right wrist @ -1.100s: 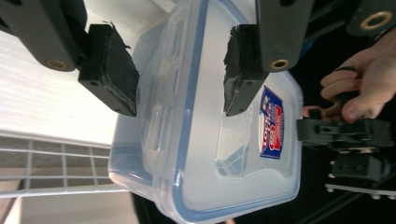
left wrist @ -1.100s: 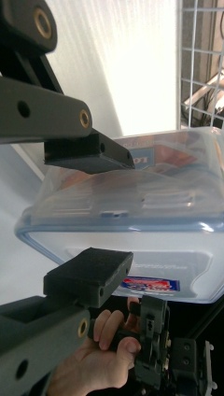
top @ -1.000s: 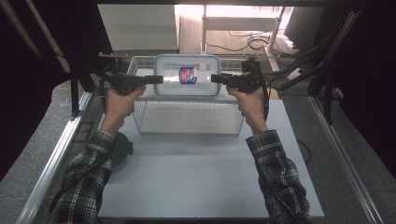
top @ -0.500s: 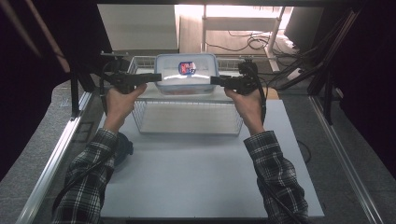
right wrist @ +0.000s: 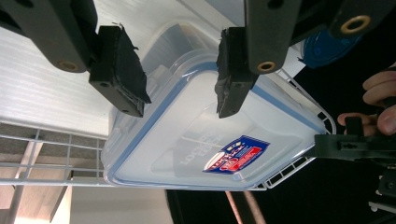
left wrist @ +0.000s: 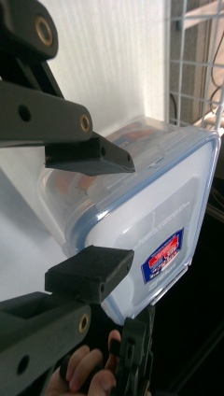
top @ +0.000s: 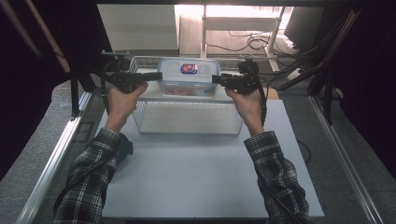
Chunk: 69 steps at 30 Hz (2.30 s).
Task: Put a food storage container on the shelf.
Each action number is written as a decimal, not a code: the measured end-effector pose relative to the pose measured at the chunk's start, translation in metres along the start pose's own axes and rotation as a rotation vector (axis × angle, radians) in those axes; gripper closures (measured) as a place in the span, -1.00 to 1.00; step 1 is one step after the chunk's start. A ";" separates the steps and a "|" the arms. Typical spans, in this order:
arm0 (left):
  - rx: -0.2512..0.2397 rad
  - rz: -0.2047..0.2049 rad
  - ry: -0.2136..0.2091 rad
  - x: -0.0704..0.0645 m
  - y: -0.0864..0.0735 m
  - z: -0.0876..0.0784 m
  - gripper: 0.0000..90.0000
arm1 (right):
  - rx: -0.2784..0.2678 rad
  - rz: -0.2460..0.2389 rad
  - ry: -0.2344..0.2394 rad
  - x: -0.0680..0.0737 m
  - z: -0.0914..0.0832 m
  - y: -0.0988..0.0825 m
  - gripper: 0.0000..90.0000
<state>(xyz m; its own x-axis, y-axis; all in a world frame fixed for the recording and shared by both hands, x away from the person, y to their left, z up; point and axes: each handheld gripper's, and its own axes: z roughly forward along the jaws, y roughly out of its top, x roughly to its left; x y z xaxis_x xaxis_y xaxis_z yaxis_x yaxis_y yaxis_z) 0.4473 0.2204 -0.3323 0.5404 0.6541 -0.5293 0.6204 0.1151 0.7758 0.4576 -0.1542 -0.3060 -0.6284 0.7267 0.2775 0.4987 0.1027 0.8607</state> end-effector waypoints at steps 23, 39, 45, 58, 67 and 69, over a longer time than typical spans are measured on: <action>-0.017 0.160 0.034 -0.026 -0.016 -0.015 -0.52 | -0.041 -0.099 0.027 0.003 -0.018 -0.011 -0.52; -0.002 0.296 0.012 -0.050 -0.069 -0.028 -0.86 | -0.038 -0.211 0.060 0.026 -0.033 -0.047 -0.87; 0.024 0.380 0.032 -0.064 -0.100 -0.025 -0.90 | -0.017 -0.259 0.069 0.033 -0.039 -0.064 -0.92; 0.088 0.465 0.047 -0.072 -0.161 -0.018 -0.97 | 0.033 -0.345 0.050 0.042 -0.051 -0.107 -1.00; 0.111 0.473 0.054 -0.071 -0.190 -0.019 -0.96 | 0.033 -0.297 0.061 0.044 -0.059 -0.136 -1.00; 0.110 0.469 0.050 -0.070 -0.195 -0.020 -0.96 | 0.030 -0.293 0.061 0.044 -0.060 -0.138 -1.00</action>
<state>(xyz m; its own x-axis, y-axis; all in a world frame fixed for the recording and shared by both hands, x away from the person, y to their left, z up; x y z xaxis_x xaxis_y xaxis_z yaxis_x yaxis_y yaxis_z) 0.2770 0.1667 -0.4397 0.7499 0.6521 -0.1115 0.3742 -0.2791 0.8844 0.3250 -0.1771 -0.3869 -0.7825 0.6210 0.0454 0.3080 0.3226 0.8950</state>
